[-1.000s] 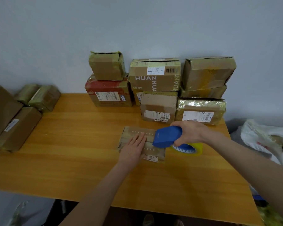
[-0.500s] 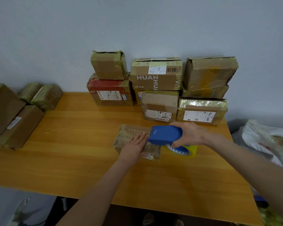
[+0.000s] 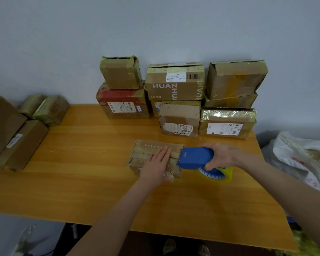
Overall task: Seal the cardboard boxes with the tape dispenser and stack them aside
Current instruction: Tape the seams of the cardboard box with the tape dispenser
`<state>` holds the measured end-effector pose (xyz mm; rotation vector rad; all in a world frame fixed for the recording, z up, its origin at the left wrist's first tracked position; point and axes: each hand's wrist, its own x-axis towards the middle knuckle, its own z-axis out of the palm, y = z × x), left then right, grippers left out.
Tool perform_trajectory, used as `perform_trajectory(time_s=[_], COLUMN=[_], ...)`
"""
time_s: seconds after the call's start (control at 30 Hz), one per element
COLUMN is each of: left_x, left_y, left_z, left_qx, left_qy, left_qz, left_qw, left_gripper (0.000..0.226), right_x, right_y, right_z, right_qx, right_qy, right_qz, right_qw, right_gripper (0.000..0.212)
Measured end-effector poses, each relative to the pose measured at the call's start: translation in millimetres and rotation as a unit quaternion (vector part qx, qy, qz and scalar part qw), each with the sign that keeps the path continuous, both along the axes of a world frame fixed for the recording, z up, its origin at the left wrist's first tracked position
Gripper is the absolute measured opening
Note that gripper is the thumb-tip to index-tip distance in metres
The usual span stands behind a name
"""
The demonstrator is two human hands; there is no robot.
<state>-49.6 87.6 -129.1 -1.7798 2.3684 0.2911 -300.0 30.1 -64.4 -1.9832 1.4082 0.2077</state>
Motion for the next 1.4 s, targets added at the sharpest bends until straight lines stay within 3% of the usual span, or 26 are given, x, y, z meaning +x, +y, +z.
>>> perform_trajectory(time_s=[0.23,0.5,0.67,0.8,0.97,1.4], left_x=[-12.1,-9.0,-10.7,-14.1,-19.4,-18.6], left_y=[2.2,-2.0,-3.0,0.6,2.3,-0.9], left_z=[-9.4,-17.2,-19.1,-17.8,-19.5,-12.8], left_qx=[0.002,0.008,0.002,-0.014,-0.019,0.023], left_qy=[-0.026,-0.021,-0.018,0.005,-0.004,-0.014], left_qz=[-0.055,-0.047,-0.039,-0.025,-0.019,-0.031], left_qw=[0.998,0.999,0.999,1.000,1.000,0.999], left_gripper=[0.085,0.084,0.087,0.088,0.094,0.095], right_x=[-7.8,-35.7,-59.1,-31.6,-7.8,-8.3], right_y=[1.8,-3.1,-0.8,1.8,-4.5,-20.4], right_z=[-1.4,5.6,-4.4,-15.5,-18.6,-22.2], right_qx=[0.001,0.021,0.037,0.002,-0.024,0.068], right_qy=[0.005,-0.098,-0.041,0.057,0.097,0.011], right_qz=[0.009,-0.011,-0.012,0.031,0.059,-0.014], right_qw=[1.000,0.995,0.998,0.998,0.993,0.998], right_gripper=[0.062,0.055,0.052,0.060,0.059,0.040])
